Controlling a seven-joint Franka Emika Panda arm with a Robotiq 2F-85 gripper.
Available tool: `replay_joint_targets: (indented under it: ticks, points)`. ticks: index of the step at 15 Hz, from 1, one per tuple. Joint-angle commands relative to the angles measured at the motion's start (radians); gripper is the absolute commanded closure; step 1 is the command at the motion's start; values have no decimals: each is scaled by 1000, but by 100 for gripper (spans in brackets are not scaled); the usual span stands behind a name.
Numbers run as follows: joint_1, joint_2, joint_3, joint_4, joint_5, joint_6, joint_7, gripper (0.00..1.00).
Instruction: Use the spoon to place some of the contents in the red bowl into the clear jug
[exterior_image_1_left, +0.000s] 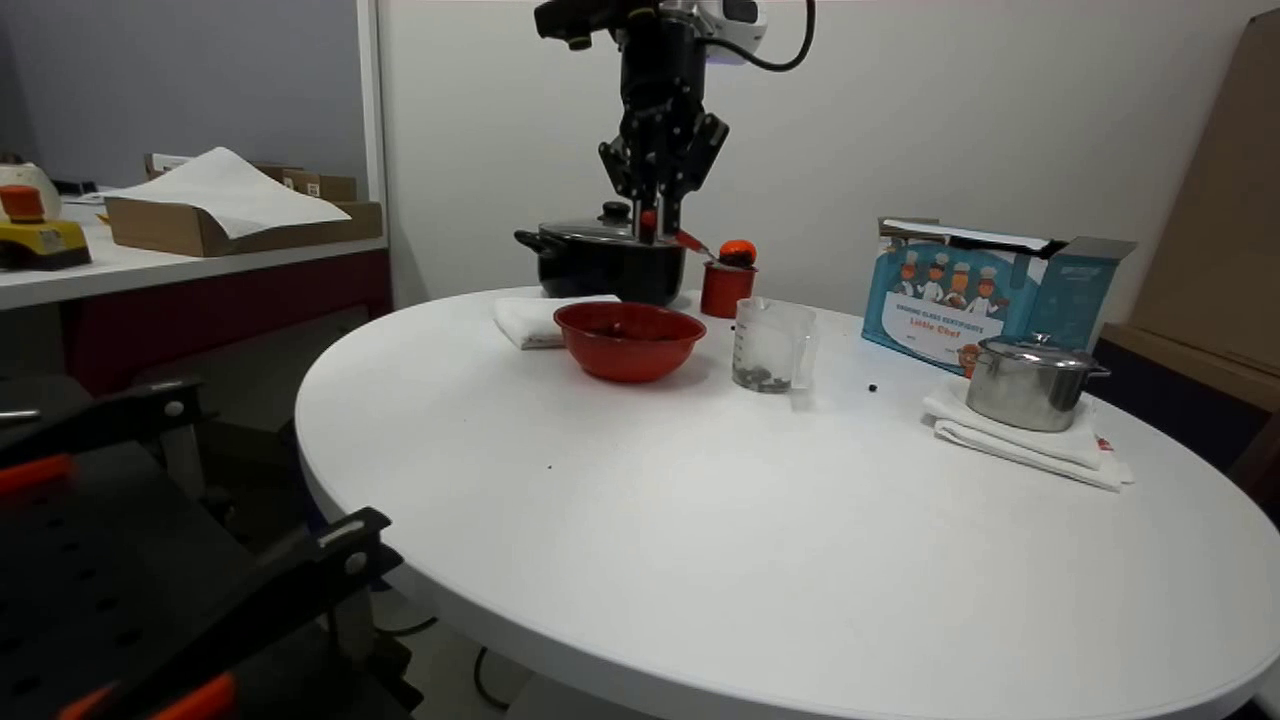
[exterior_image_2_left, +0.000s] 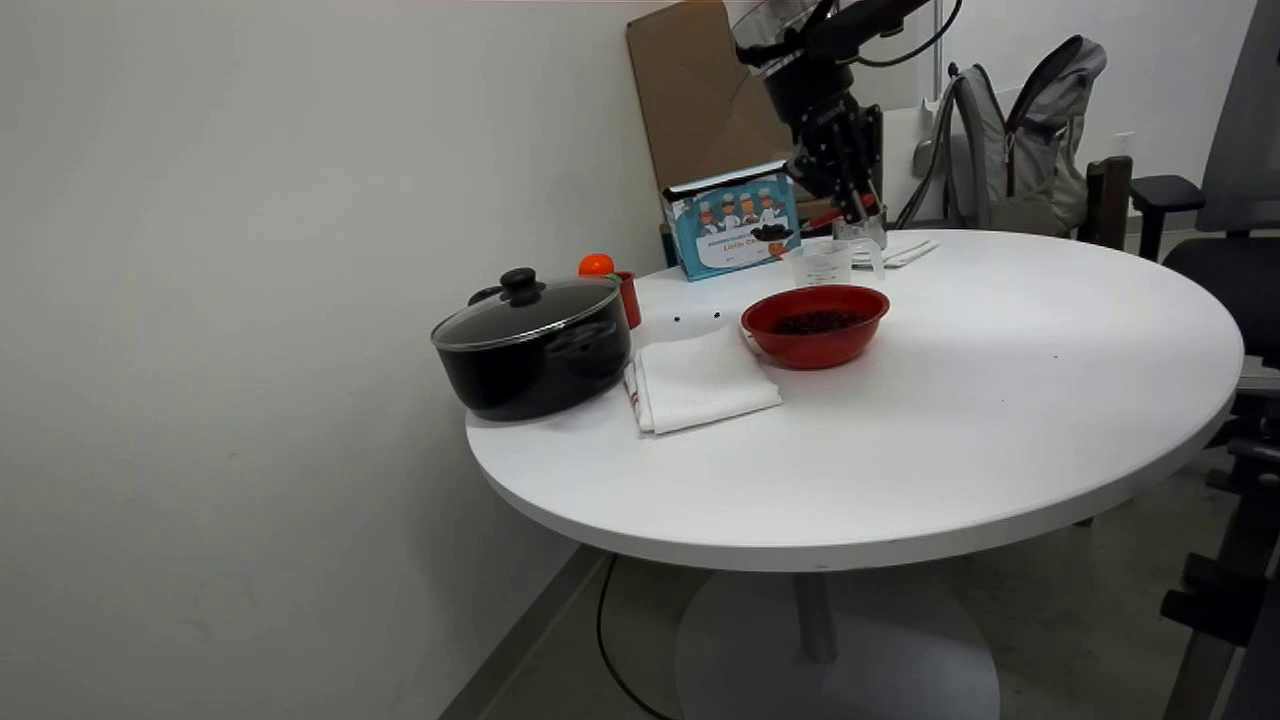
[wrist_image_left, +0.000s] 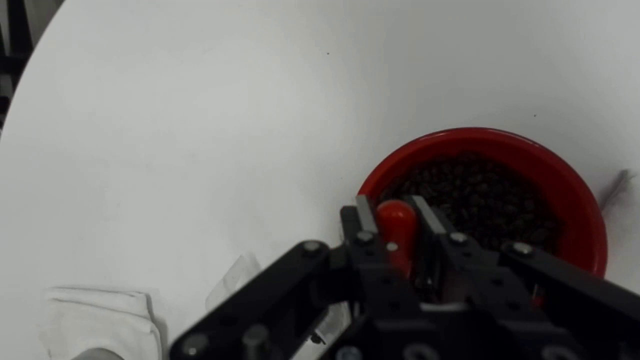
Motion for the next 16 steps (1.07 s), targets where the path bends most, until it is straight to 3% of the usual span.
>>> replay_joint_targets:
  ticks: [1, 16]
  points:
    - [-4, 44, -19, 60, -3, -42, 40, 88]
    - [-39, 87, -38, 118, 51, -135, 54, 88]
